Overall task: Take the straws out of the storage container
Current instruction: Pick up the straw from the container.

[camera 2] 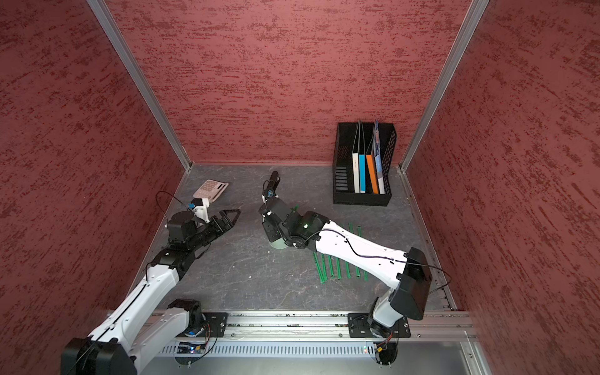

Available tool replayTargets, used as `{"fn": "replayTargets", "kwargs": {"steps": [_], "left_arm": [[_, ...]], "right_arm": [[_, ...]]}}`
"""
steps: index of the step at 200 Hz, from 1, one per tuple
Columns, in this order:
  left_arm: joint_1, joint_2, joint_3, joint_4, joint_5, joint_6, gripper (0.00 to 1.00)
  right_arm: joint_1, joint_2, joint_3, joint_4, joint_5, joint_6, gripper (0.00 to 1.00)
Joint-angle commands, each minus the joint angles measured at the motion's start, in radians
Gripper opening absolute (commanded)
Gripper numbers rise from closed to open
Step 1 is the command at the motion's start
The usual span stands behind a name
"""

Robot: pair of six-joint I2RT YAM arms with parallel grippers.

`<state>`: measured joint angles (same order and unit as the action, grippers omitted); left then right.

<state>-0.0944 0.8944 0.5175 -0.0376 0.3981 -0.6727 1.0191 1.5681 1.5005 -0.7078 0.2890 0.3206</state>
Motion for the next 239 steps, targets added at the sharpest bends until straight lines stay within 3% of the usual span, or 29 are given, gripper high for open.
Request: {"fn": "replayTargets", "kwargs": {"steps": [1,64,156,195,239], "left_arm": [[0.005,-0.014,0.006,0.0,-0.008,0.013,1.0],[0.005,-0.009,0.001,0.015,-0.006,0.005,1.0],[0.006,0.002,0.009,0.025,-0.005,-0.006,1.0],[0.005,0.003,0.011,0.029,-0.005,-0.01,1.0],[0.005,0.002,0.012,0.033,-0.001,-0.01,1.0]], "right_arm": [[-0.005,-0.038,0.06,-0.071,0.049,-0.035,0.04],[-0.005,-0.074,0.172,-0.184,0.105,-0.095,0.03],[-0.008,-0.146,0.352,-0.34,0.09,-0.111,0.03],[-0.014,-0.13,0.528,-0.561,0.249,-0.075,0.02],[-0.103,0.032,0.918,-0.989,0.298,0.063,0.03]]}}
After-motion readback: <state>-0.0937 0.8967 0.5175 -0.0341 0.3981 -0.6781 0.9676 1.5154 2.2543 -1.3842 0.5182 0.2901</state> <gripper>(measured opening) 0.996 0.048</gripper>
